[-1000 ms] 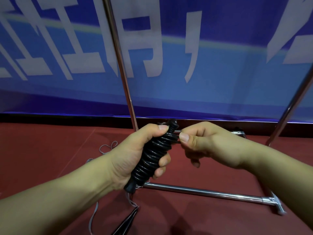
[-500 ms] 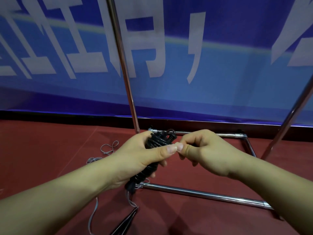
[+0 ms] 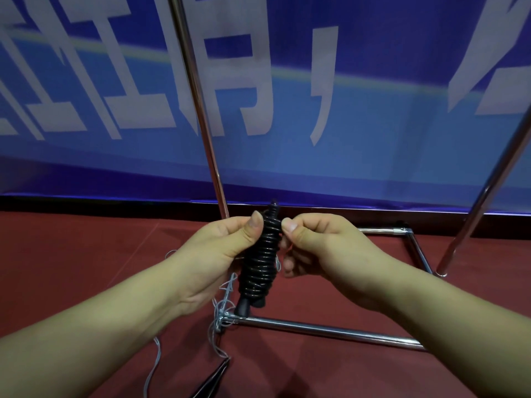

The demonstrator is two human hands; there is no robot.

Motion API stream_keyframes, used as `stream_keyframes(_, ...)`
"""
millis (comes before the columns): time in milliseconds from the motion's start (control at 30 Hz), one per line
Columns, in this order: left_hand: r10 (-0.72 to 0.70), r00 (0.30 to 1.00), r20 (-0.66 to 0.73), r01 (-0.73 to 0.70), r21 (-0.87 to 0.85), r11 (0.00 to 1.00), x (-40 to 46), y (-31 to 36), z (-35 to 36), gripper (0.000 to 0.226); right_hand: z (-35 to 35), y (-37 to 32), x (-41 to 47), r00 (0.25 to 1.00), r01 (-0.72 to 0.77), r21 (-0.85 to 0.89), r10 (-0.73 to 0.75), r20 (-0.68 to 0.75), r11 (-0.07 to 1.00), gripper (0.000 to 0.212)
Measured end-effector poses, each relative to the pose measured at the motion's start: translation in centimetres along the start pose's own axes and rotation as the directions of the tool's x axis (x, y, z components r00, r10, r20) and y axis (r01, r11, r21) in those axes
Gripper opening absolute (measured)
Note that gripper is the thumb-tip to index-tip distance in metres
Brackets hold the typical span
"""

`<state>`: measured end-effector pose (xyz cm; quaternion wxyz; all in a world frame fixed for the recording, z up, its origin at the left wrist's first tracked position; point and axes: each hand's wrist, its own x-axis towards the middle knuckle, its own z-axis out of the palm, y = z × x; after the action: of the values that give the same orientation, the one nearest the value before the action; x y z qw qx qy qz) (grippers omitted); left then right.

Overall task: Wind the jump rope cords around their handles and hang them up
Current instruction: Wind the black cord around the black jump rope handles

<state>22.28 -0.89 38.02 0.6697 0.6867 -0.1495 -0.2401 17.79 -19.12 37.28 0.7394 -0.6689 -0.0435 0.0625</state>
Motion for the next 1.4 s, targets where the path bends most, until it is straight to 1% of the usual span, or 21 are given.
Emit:
stream_keyframes(67,0.011,1.000,0.005,-0.011,-0.011,1.000,0.1,0.0,-0.2,0.055,0.4,0.1,0.1,1.000,-0.004,0.053,0.004,-0.003,0.999,0.029)
stream_keyframes(233,0.016,0.999,-0.034,-0.020,-0.112,0.993,0.0,0.4,0.2,0.053,0.9,0.0,0.3,0.998,0.051,0.055,-0.049,-0.032,0.997,0.030)
stream_keyframes(300,0.027,0.997,-0.071,-0.033,-0.074,0.997,-0.1,0.4,0.2,0.055,1.2,0.0,0.3,0.997,0.071,0.040,-0.069,-0.043,0.997,0.030)
stream_keyframes(433,0.059,0.991,-0.121,-0.050,0.077,0.996,-0.3,0.3,0.2,0.053,1.4,-0.3,0.1,0.992,0.105,-0.056,-0.109,-0.068,0.993,0.028)
stream_keyframes(500,0.058,0.990,-0.128,-0.041,0.129,0.991,-0.4,0.4,0.8,0.056,1.8,-0.4,-0.3,0.992,0.118,-0.103,-0.123,-0.039,0.988,0.026)
stream_keyframes(567,0.042,0.991,-0.130,-0.032,0.080,0.996,-0.5,0.3,1.6,0.057,2.4,-0.6,-0.8,0.991,0.132,-0.132,-0.128,0.037,0.983,0.024)
stream_keyframes(633,0.017,0.990,-0.138,-0.015,0.011,1.000,-0.5,0.2,1.9,0.062,3.0,-0.7,-1.2,0.988,0.122,-0.138,-0.106,0.112,0.983,0.024)
stream_keyframes(667,0.014,0.991,-0.136,-0.013,0.007,1.000,-0.5,0.1,1.9,0.063,3.1,-0.8,-1.4,0.987,0.097,-0.129,-0.079,0.137,0.987,0.023)
stream_keyframes(767,0.046,0.993,-0.106,-0.038,0.076,0.996,-0.6,0.0,1.8,0.066,2.4,-1.8,-1.8,0.982,0.012,-0.117,0.010,0.189,0.993,0.020)
stream_keyframes(833,0.068,0.992,-0.104,-0.054,0.133,0.990,-0.7,0.1,1.8,0.064,1.8,-2.4,-2.1,0.982,-0.034,-0.152,0.062,0.179,0.988,0.021)
stream_keyframes(933,0.088,0.990,-0.108,-0.066,0.189,0.980,-0.7,-0.2,1.6,0.053,1.1,-2.8,-2.2,0.989,-0.080,-0.176,0.100,0.106,0.981,0.030)
stream_keyframes(967,0.089,0.991,-0.104,-0.068,0.191,0.979,-0.6,-0.4,1.5,0.052,1.0,-2.8,-2.2,0.992,-0.090,-0.159,0.103,0.077,0.983,0.031)
stream_keyframes(1033,0.090,0.991,-0.098,-0.070,0.189,0.979,-0.7,-0.6,1.4,0.053,0.9,-2.9,-2.1,0.992,-0.119,-0.090,0.121,0.020,0.989,0.025)
stream_keyframes(1100,0.102,0.990,-0.096,-0.082,0.194,0.978,-0.8,-0.6,1.4,0.054,1.0,-3.0,-2.1,0.986,-0.162,0.031,0.162,-0.023,0.986,0.016)
stream_keyframes(1167,0.111,0.991,-0.080,-0.094,0.197,0.976,-0.7,-0.8,1.6,0.057,0.8,-3.2,-2.1,0.980,-0.190,0.167,0.198,-0.028,0.967,0.012)
stream_keyframes(1300,0.148,0.987,-0.062,-0.135,0.174,0.975,-0.4,-1.0,2.0,0.057,0.9,-3.4,-1.9,0.979,-0.180,0.379,0.204,-0.022,0.908,0.013)
stream_keyframes(1400,0.152,0.988,-0.039,-0.146,0.141,0.979,-0.4,-1.0,2.3,0.052,1.1,-3.3,-1.8,0.984,-0.138,0.453,0.173,-0.037,0.881,0.018)
